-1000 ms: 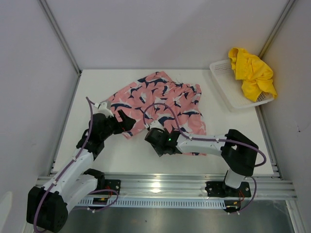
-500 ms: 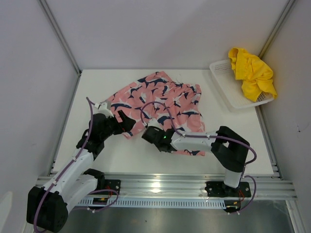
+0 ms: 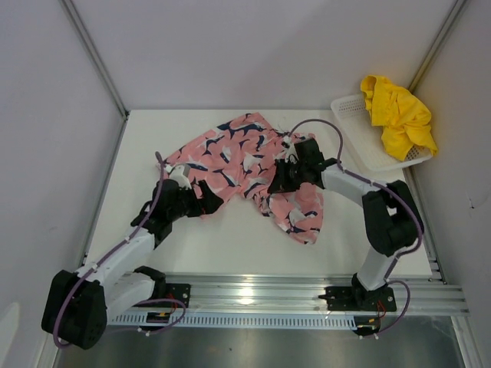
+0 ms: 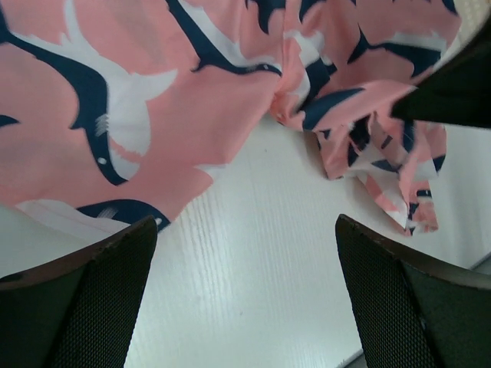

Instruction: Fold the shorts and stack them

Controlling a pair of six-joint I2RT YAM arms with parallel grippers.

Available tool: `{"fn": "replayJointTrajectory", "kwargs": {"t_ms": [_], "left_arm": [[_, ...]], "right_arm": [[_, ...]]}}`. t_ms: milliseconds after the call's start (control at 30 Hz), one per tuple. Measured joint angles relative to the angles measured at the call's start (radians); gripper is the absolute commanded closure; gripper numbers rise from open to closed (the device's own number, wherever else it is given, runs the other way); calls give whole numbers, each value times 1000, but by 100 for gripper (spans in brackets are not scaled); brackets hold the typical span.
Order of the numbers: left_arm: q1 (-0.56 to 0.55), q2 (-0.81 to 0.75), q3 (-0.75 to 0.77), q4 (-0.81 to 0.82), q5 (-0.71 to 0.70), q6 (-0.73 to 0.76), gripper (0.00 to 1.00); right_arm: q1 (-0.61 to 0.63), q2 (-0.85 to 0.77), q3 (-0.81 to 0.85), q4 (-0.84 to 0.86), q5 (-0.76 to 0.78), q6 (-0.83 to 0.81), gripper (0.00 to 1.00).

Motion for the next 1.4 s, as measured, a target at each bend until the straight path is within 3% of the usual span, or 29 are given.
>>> {"fn": "replayJointTrajectory", "kwargs": {"t_ms": [133, 400, 733, 933, 1267, 1400], "left_arm": [[-95, 61, -3, 30, -11, 13, 1], [-350, 269, 55, 107, -93, 77, 1], [-459, 469, 211, 179, -266, 150, 14], [-469, 539, 265, 205, -320, 163, 44], [-499, 639, 350, 209, -349, 172, 59], [-500, 665, 364, 208, -359, 167, 83]], "right_arm": [[-54, 135, 5, -10, -71, 18, 79], [-49, 147, 104, -22, -123, 29, 82], [-57, 148, 121, -23, -161, 31, 81], [-60, 154, 121, -20, -185, 36, 81], [-61, 155, 121, -3, -204, 40, 81], [-61, 155, 121, 1, -211, 45, 81]]}}
